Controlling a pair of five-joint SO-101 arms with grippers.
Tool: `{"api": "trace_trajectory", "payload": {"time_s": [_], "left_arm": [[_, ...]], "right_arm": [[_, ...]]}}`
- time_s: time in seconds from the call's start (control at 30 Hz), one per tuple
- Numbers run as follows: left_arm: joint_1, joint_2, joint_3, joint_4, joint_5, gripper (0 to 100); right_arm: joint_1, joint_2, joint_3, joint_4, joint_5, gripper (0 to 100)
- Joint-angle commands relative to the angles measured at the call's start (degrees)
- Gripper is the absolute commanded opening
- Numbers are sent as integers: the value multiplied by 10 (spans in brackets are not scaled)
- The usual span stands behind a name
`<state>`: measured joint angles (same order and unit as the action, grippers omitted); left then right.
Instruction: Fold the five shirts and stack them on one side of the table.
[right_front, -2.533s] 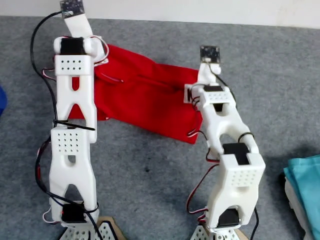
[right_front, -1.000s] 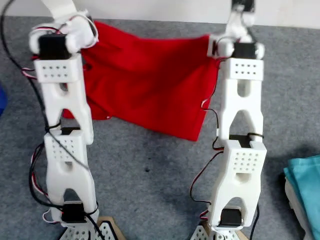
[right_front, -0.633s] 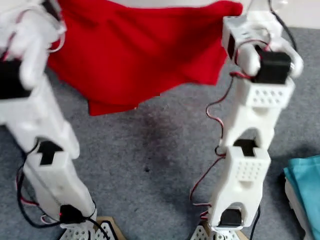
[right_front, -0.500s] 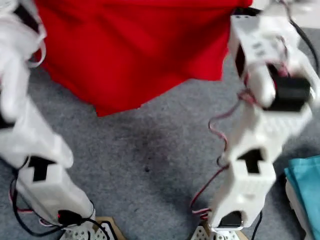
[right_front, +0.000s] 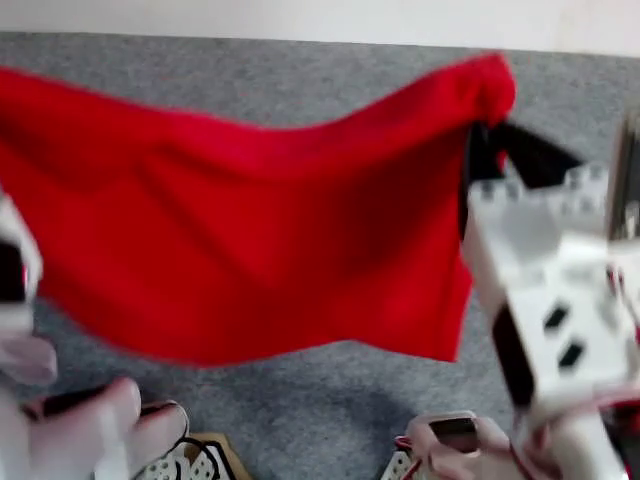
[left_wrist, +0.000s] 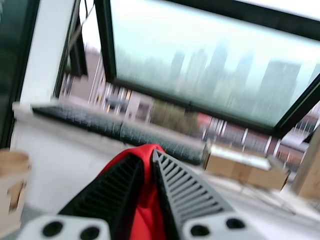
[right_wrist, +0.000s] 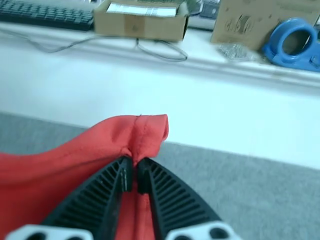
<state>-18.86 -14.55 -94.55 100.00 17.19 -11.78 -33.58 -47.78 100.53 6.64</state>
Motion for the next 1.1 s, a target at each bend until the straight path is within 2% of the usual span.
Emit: {"api": "trace_trajectory", "payload": {"time_s": [0.0, 0.23, 0.47, 0.57, 0.77, 1.07], "left_arm": [[-7, -60, 5, 6, -3, 7], [-6, -125, 182, 6, -3, 7], [-5, -134, 376, 4, -2, 7], [-5, -134, 484, -43, -2, 7], [-7, -134, 738, -229, -2, 7], [11, -133, 1106, -655, -1, 7]], "right_arm": [[-23, -99, 165, 4, 28, 6], [-24, -189, 401, 3, 30, 6], [-24, -167, 451, -29, 31, 6], [-24, -122, 458, -44, 31, 6], [11, -9, 458, -124, 31, 6], [65, 239, 458, -320, 27, 6]]}}
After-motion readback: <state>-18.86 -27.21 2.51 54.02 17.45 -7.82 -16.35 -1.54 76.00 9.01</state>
